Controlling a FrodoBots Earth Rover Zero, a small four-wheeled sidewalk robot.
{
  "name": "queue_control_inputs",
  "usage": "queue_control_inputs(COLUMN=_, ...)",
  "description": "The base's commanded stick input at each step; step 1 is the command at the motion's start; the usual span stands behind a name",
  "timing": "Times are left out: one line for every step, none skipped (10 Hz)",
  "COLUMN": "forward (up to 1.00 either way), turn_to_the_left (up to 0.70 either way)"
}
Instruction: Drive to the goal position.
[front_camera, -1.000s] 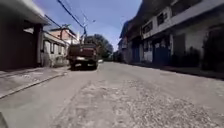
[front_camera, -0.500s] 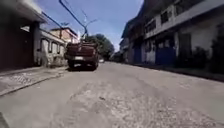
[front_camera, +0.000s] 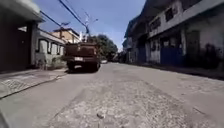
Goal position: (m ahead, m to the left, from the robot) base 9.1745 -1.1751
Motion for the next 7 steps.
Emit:
queue_control_inputs(forward=1.00, turn_to_the_left=0.10)
queue_control_inputs(forward=1.00, turn_to_the_left=0.15)
queue_control_inputs(forward=1.00, turn_to_the_left=0.11)
queue_control_inputs(forward=1.00, turn_to_the_left=0.07)
queue_control_inputs(forward=1.00, turn_to_the_left=0.07)
queue_control_inputs(forward=1.00, turn_to_the_left=0.07)
queue_control_inputs(forward=1.00, turn_to_the_left=0.07)
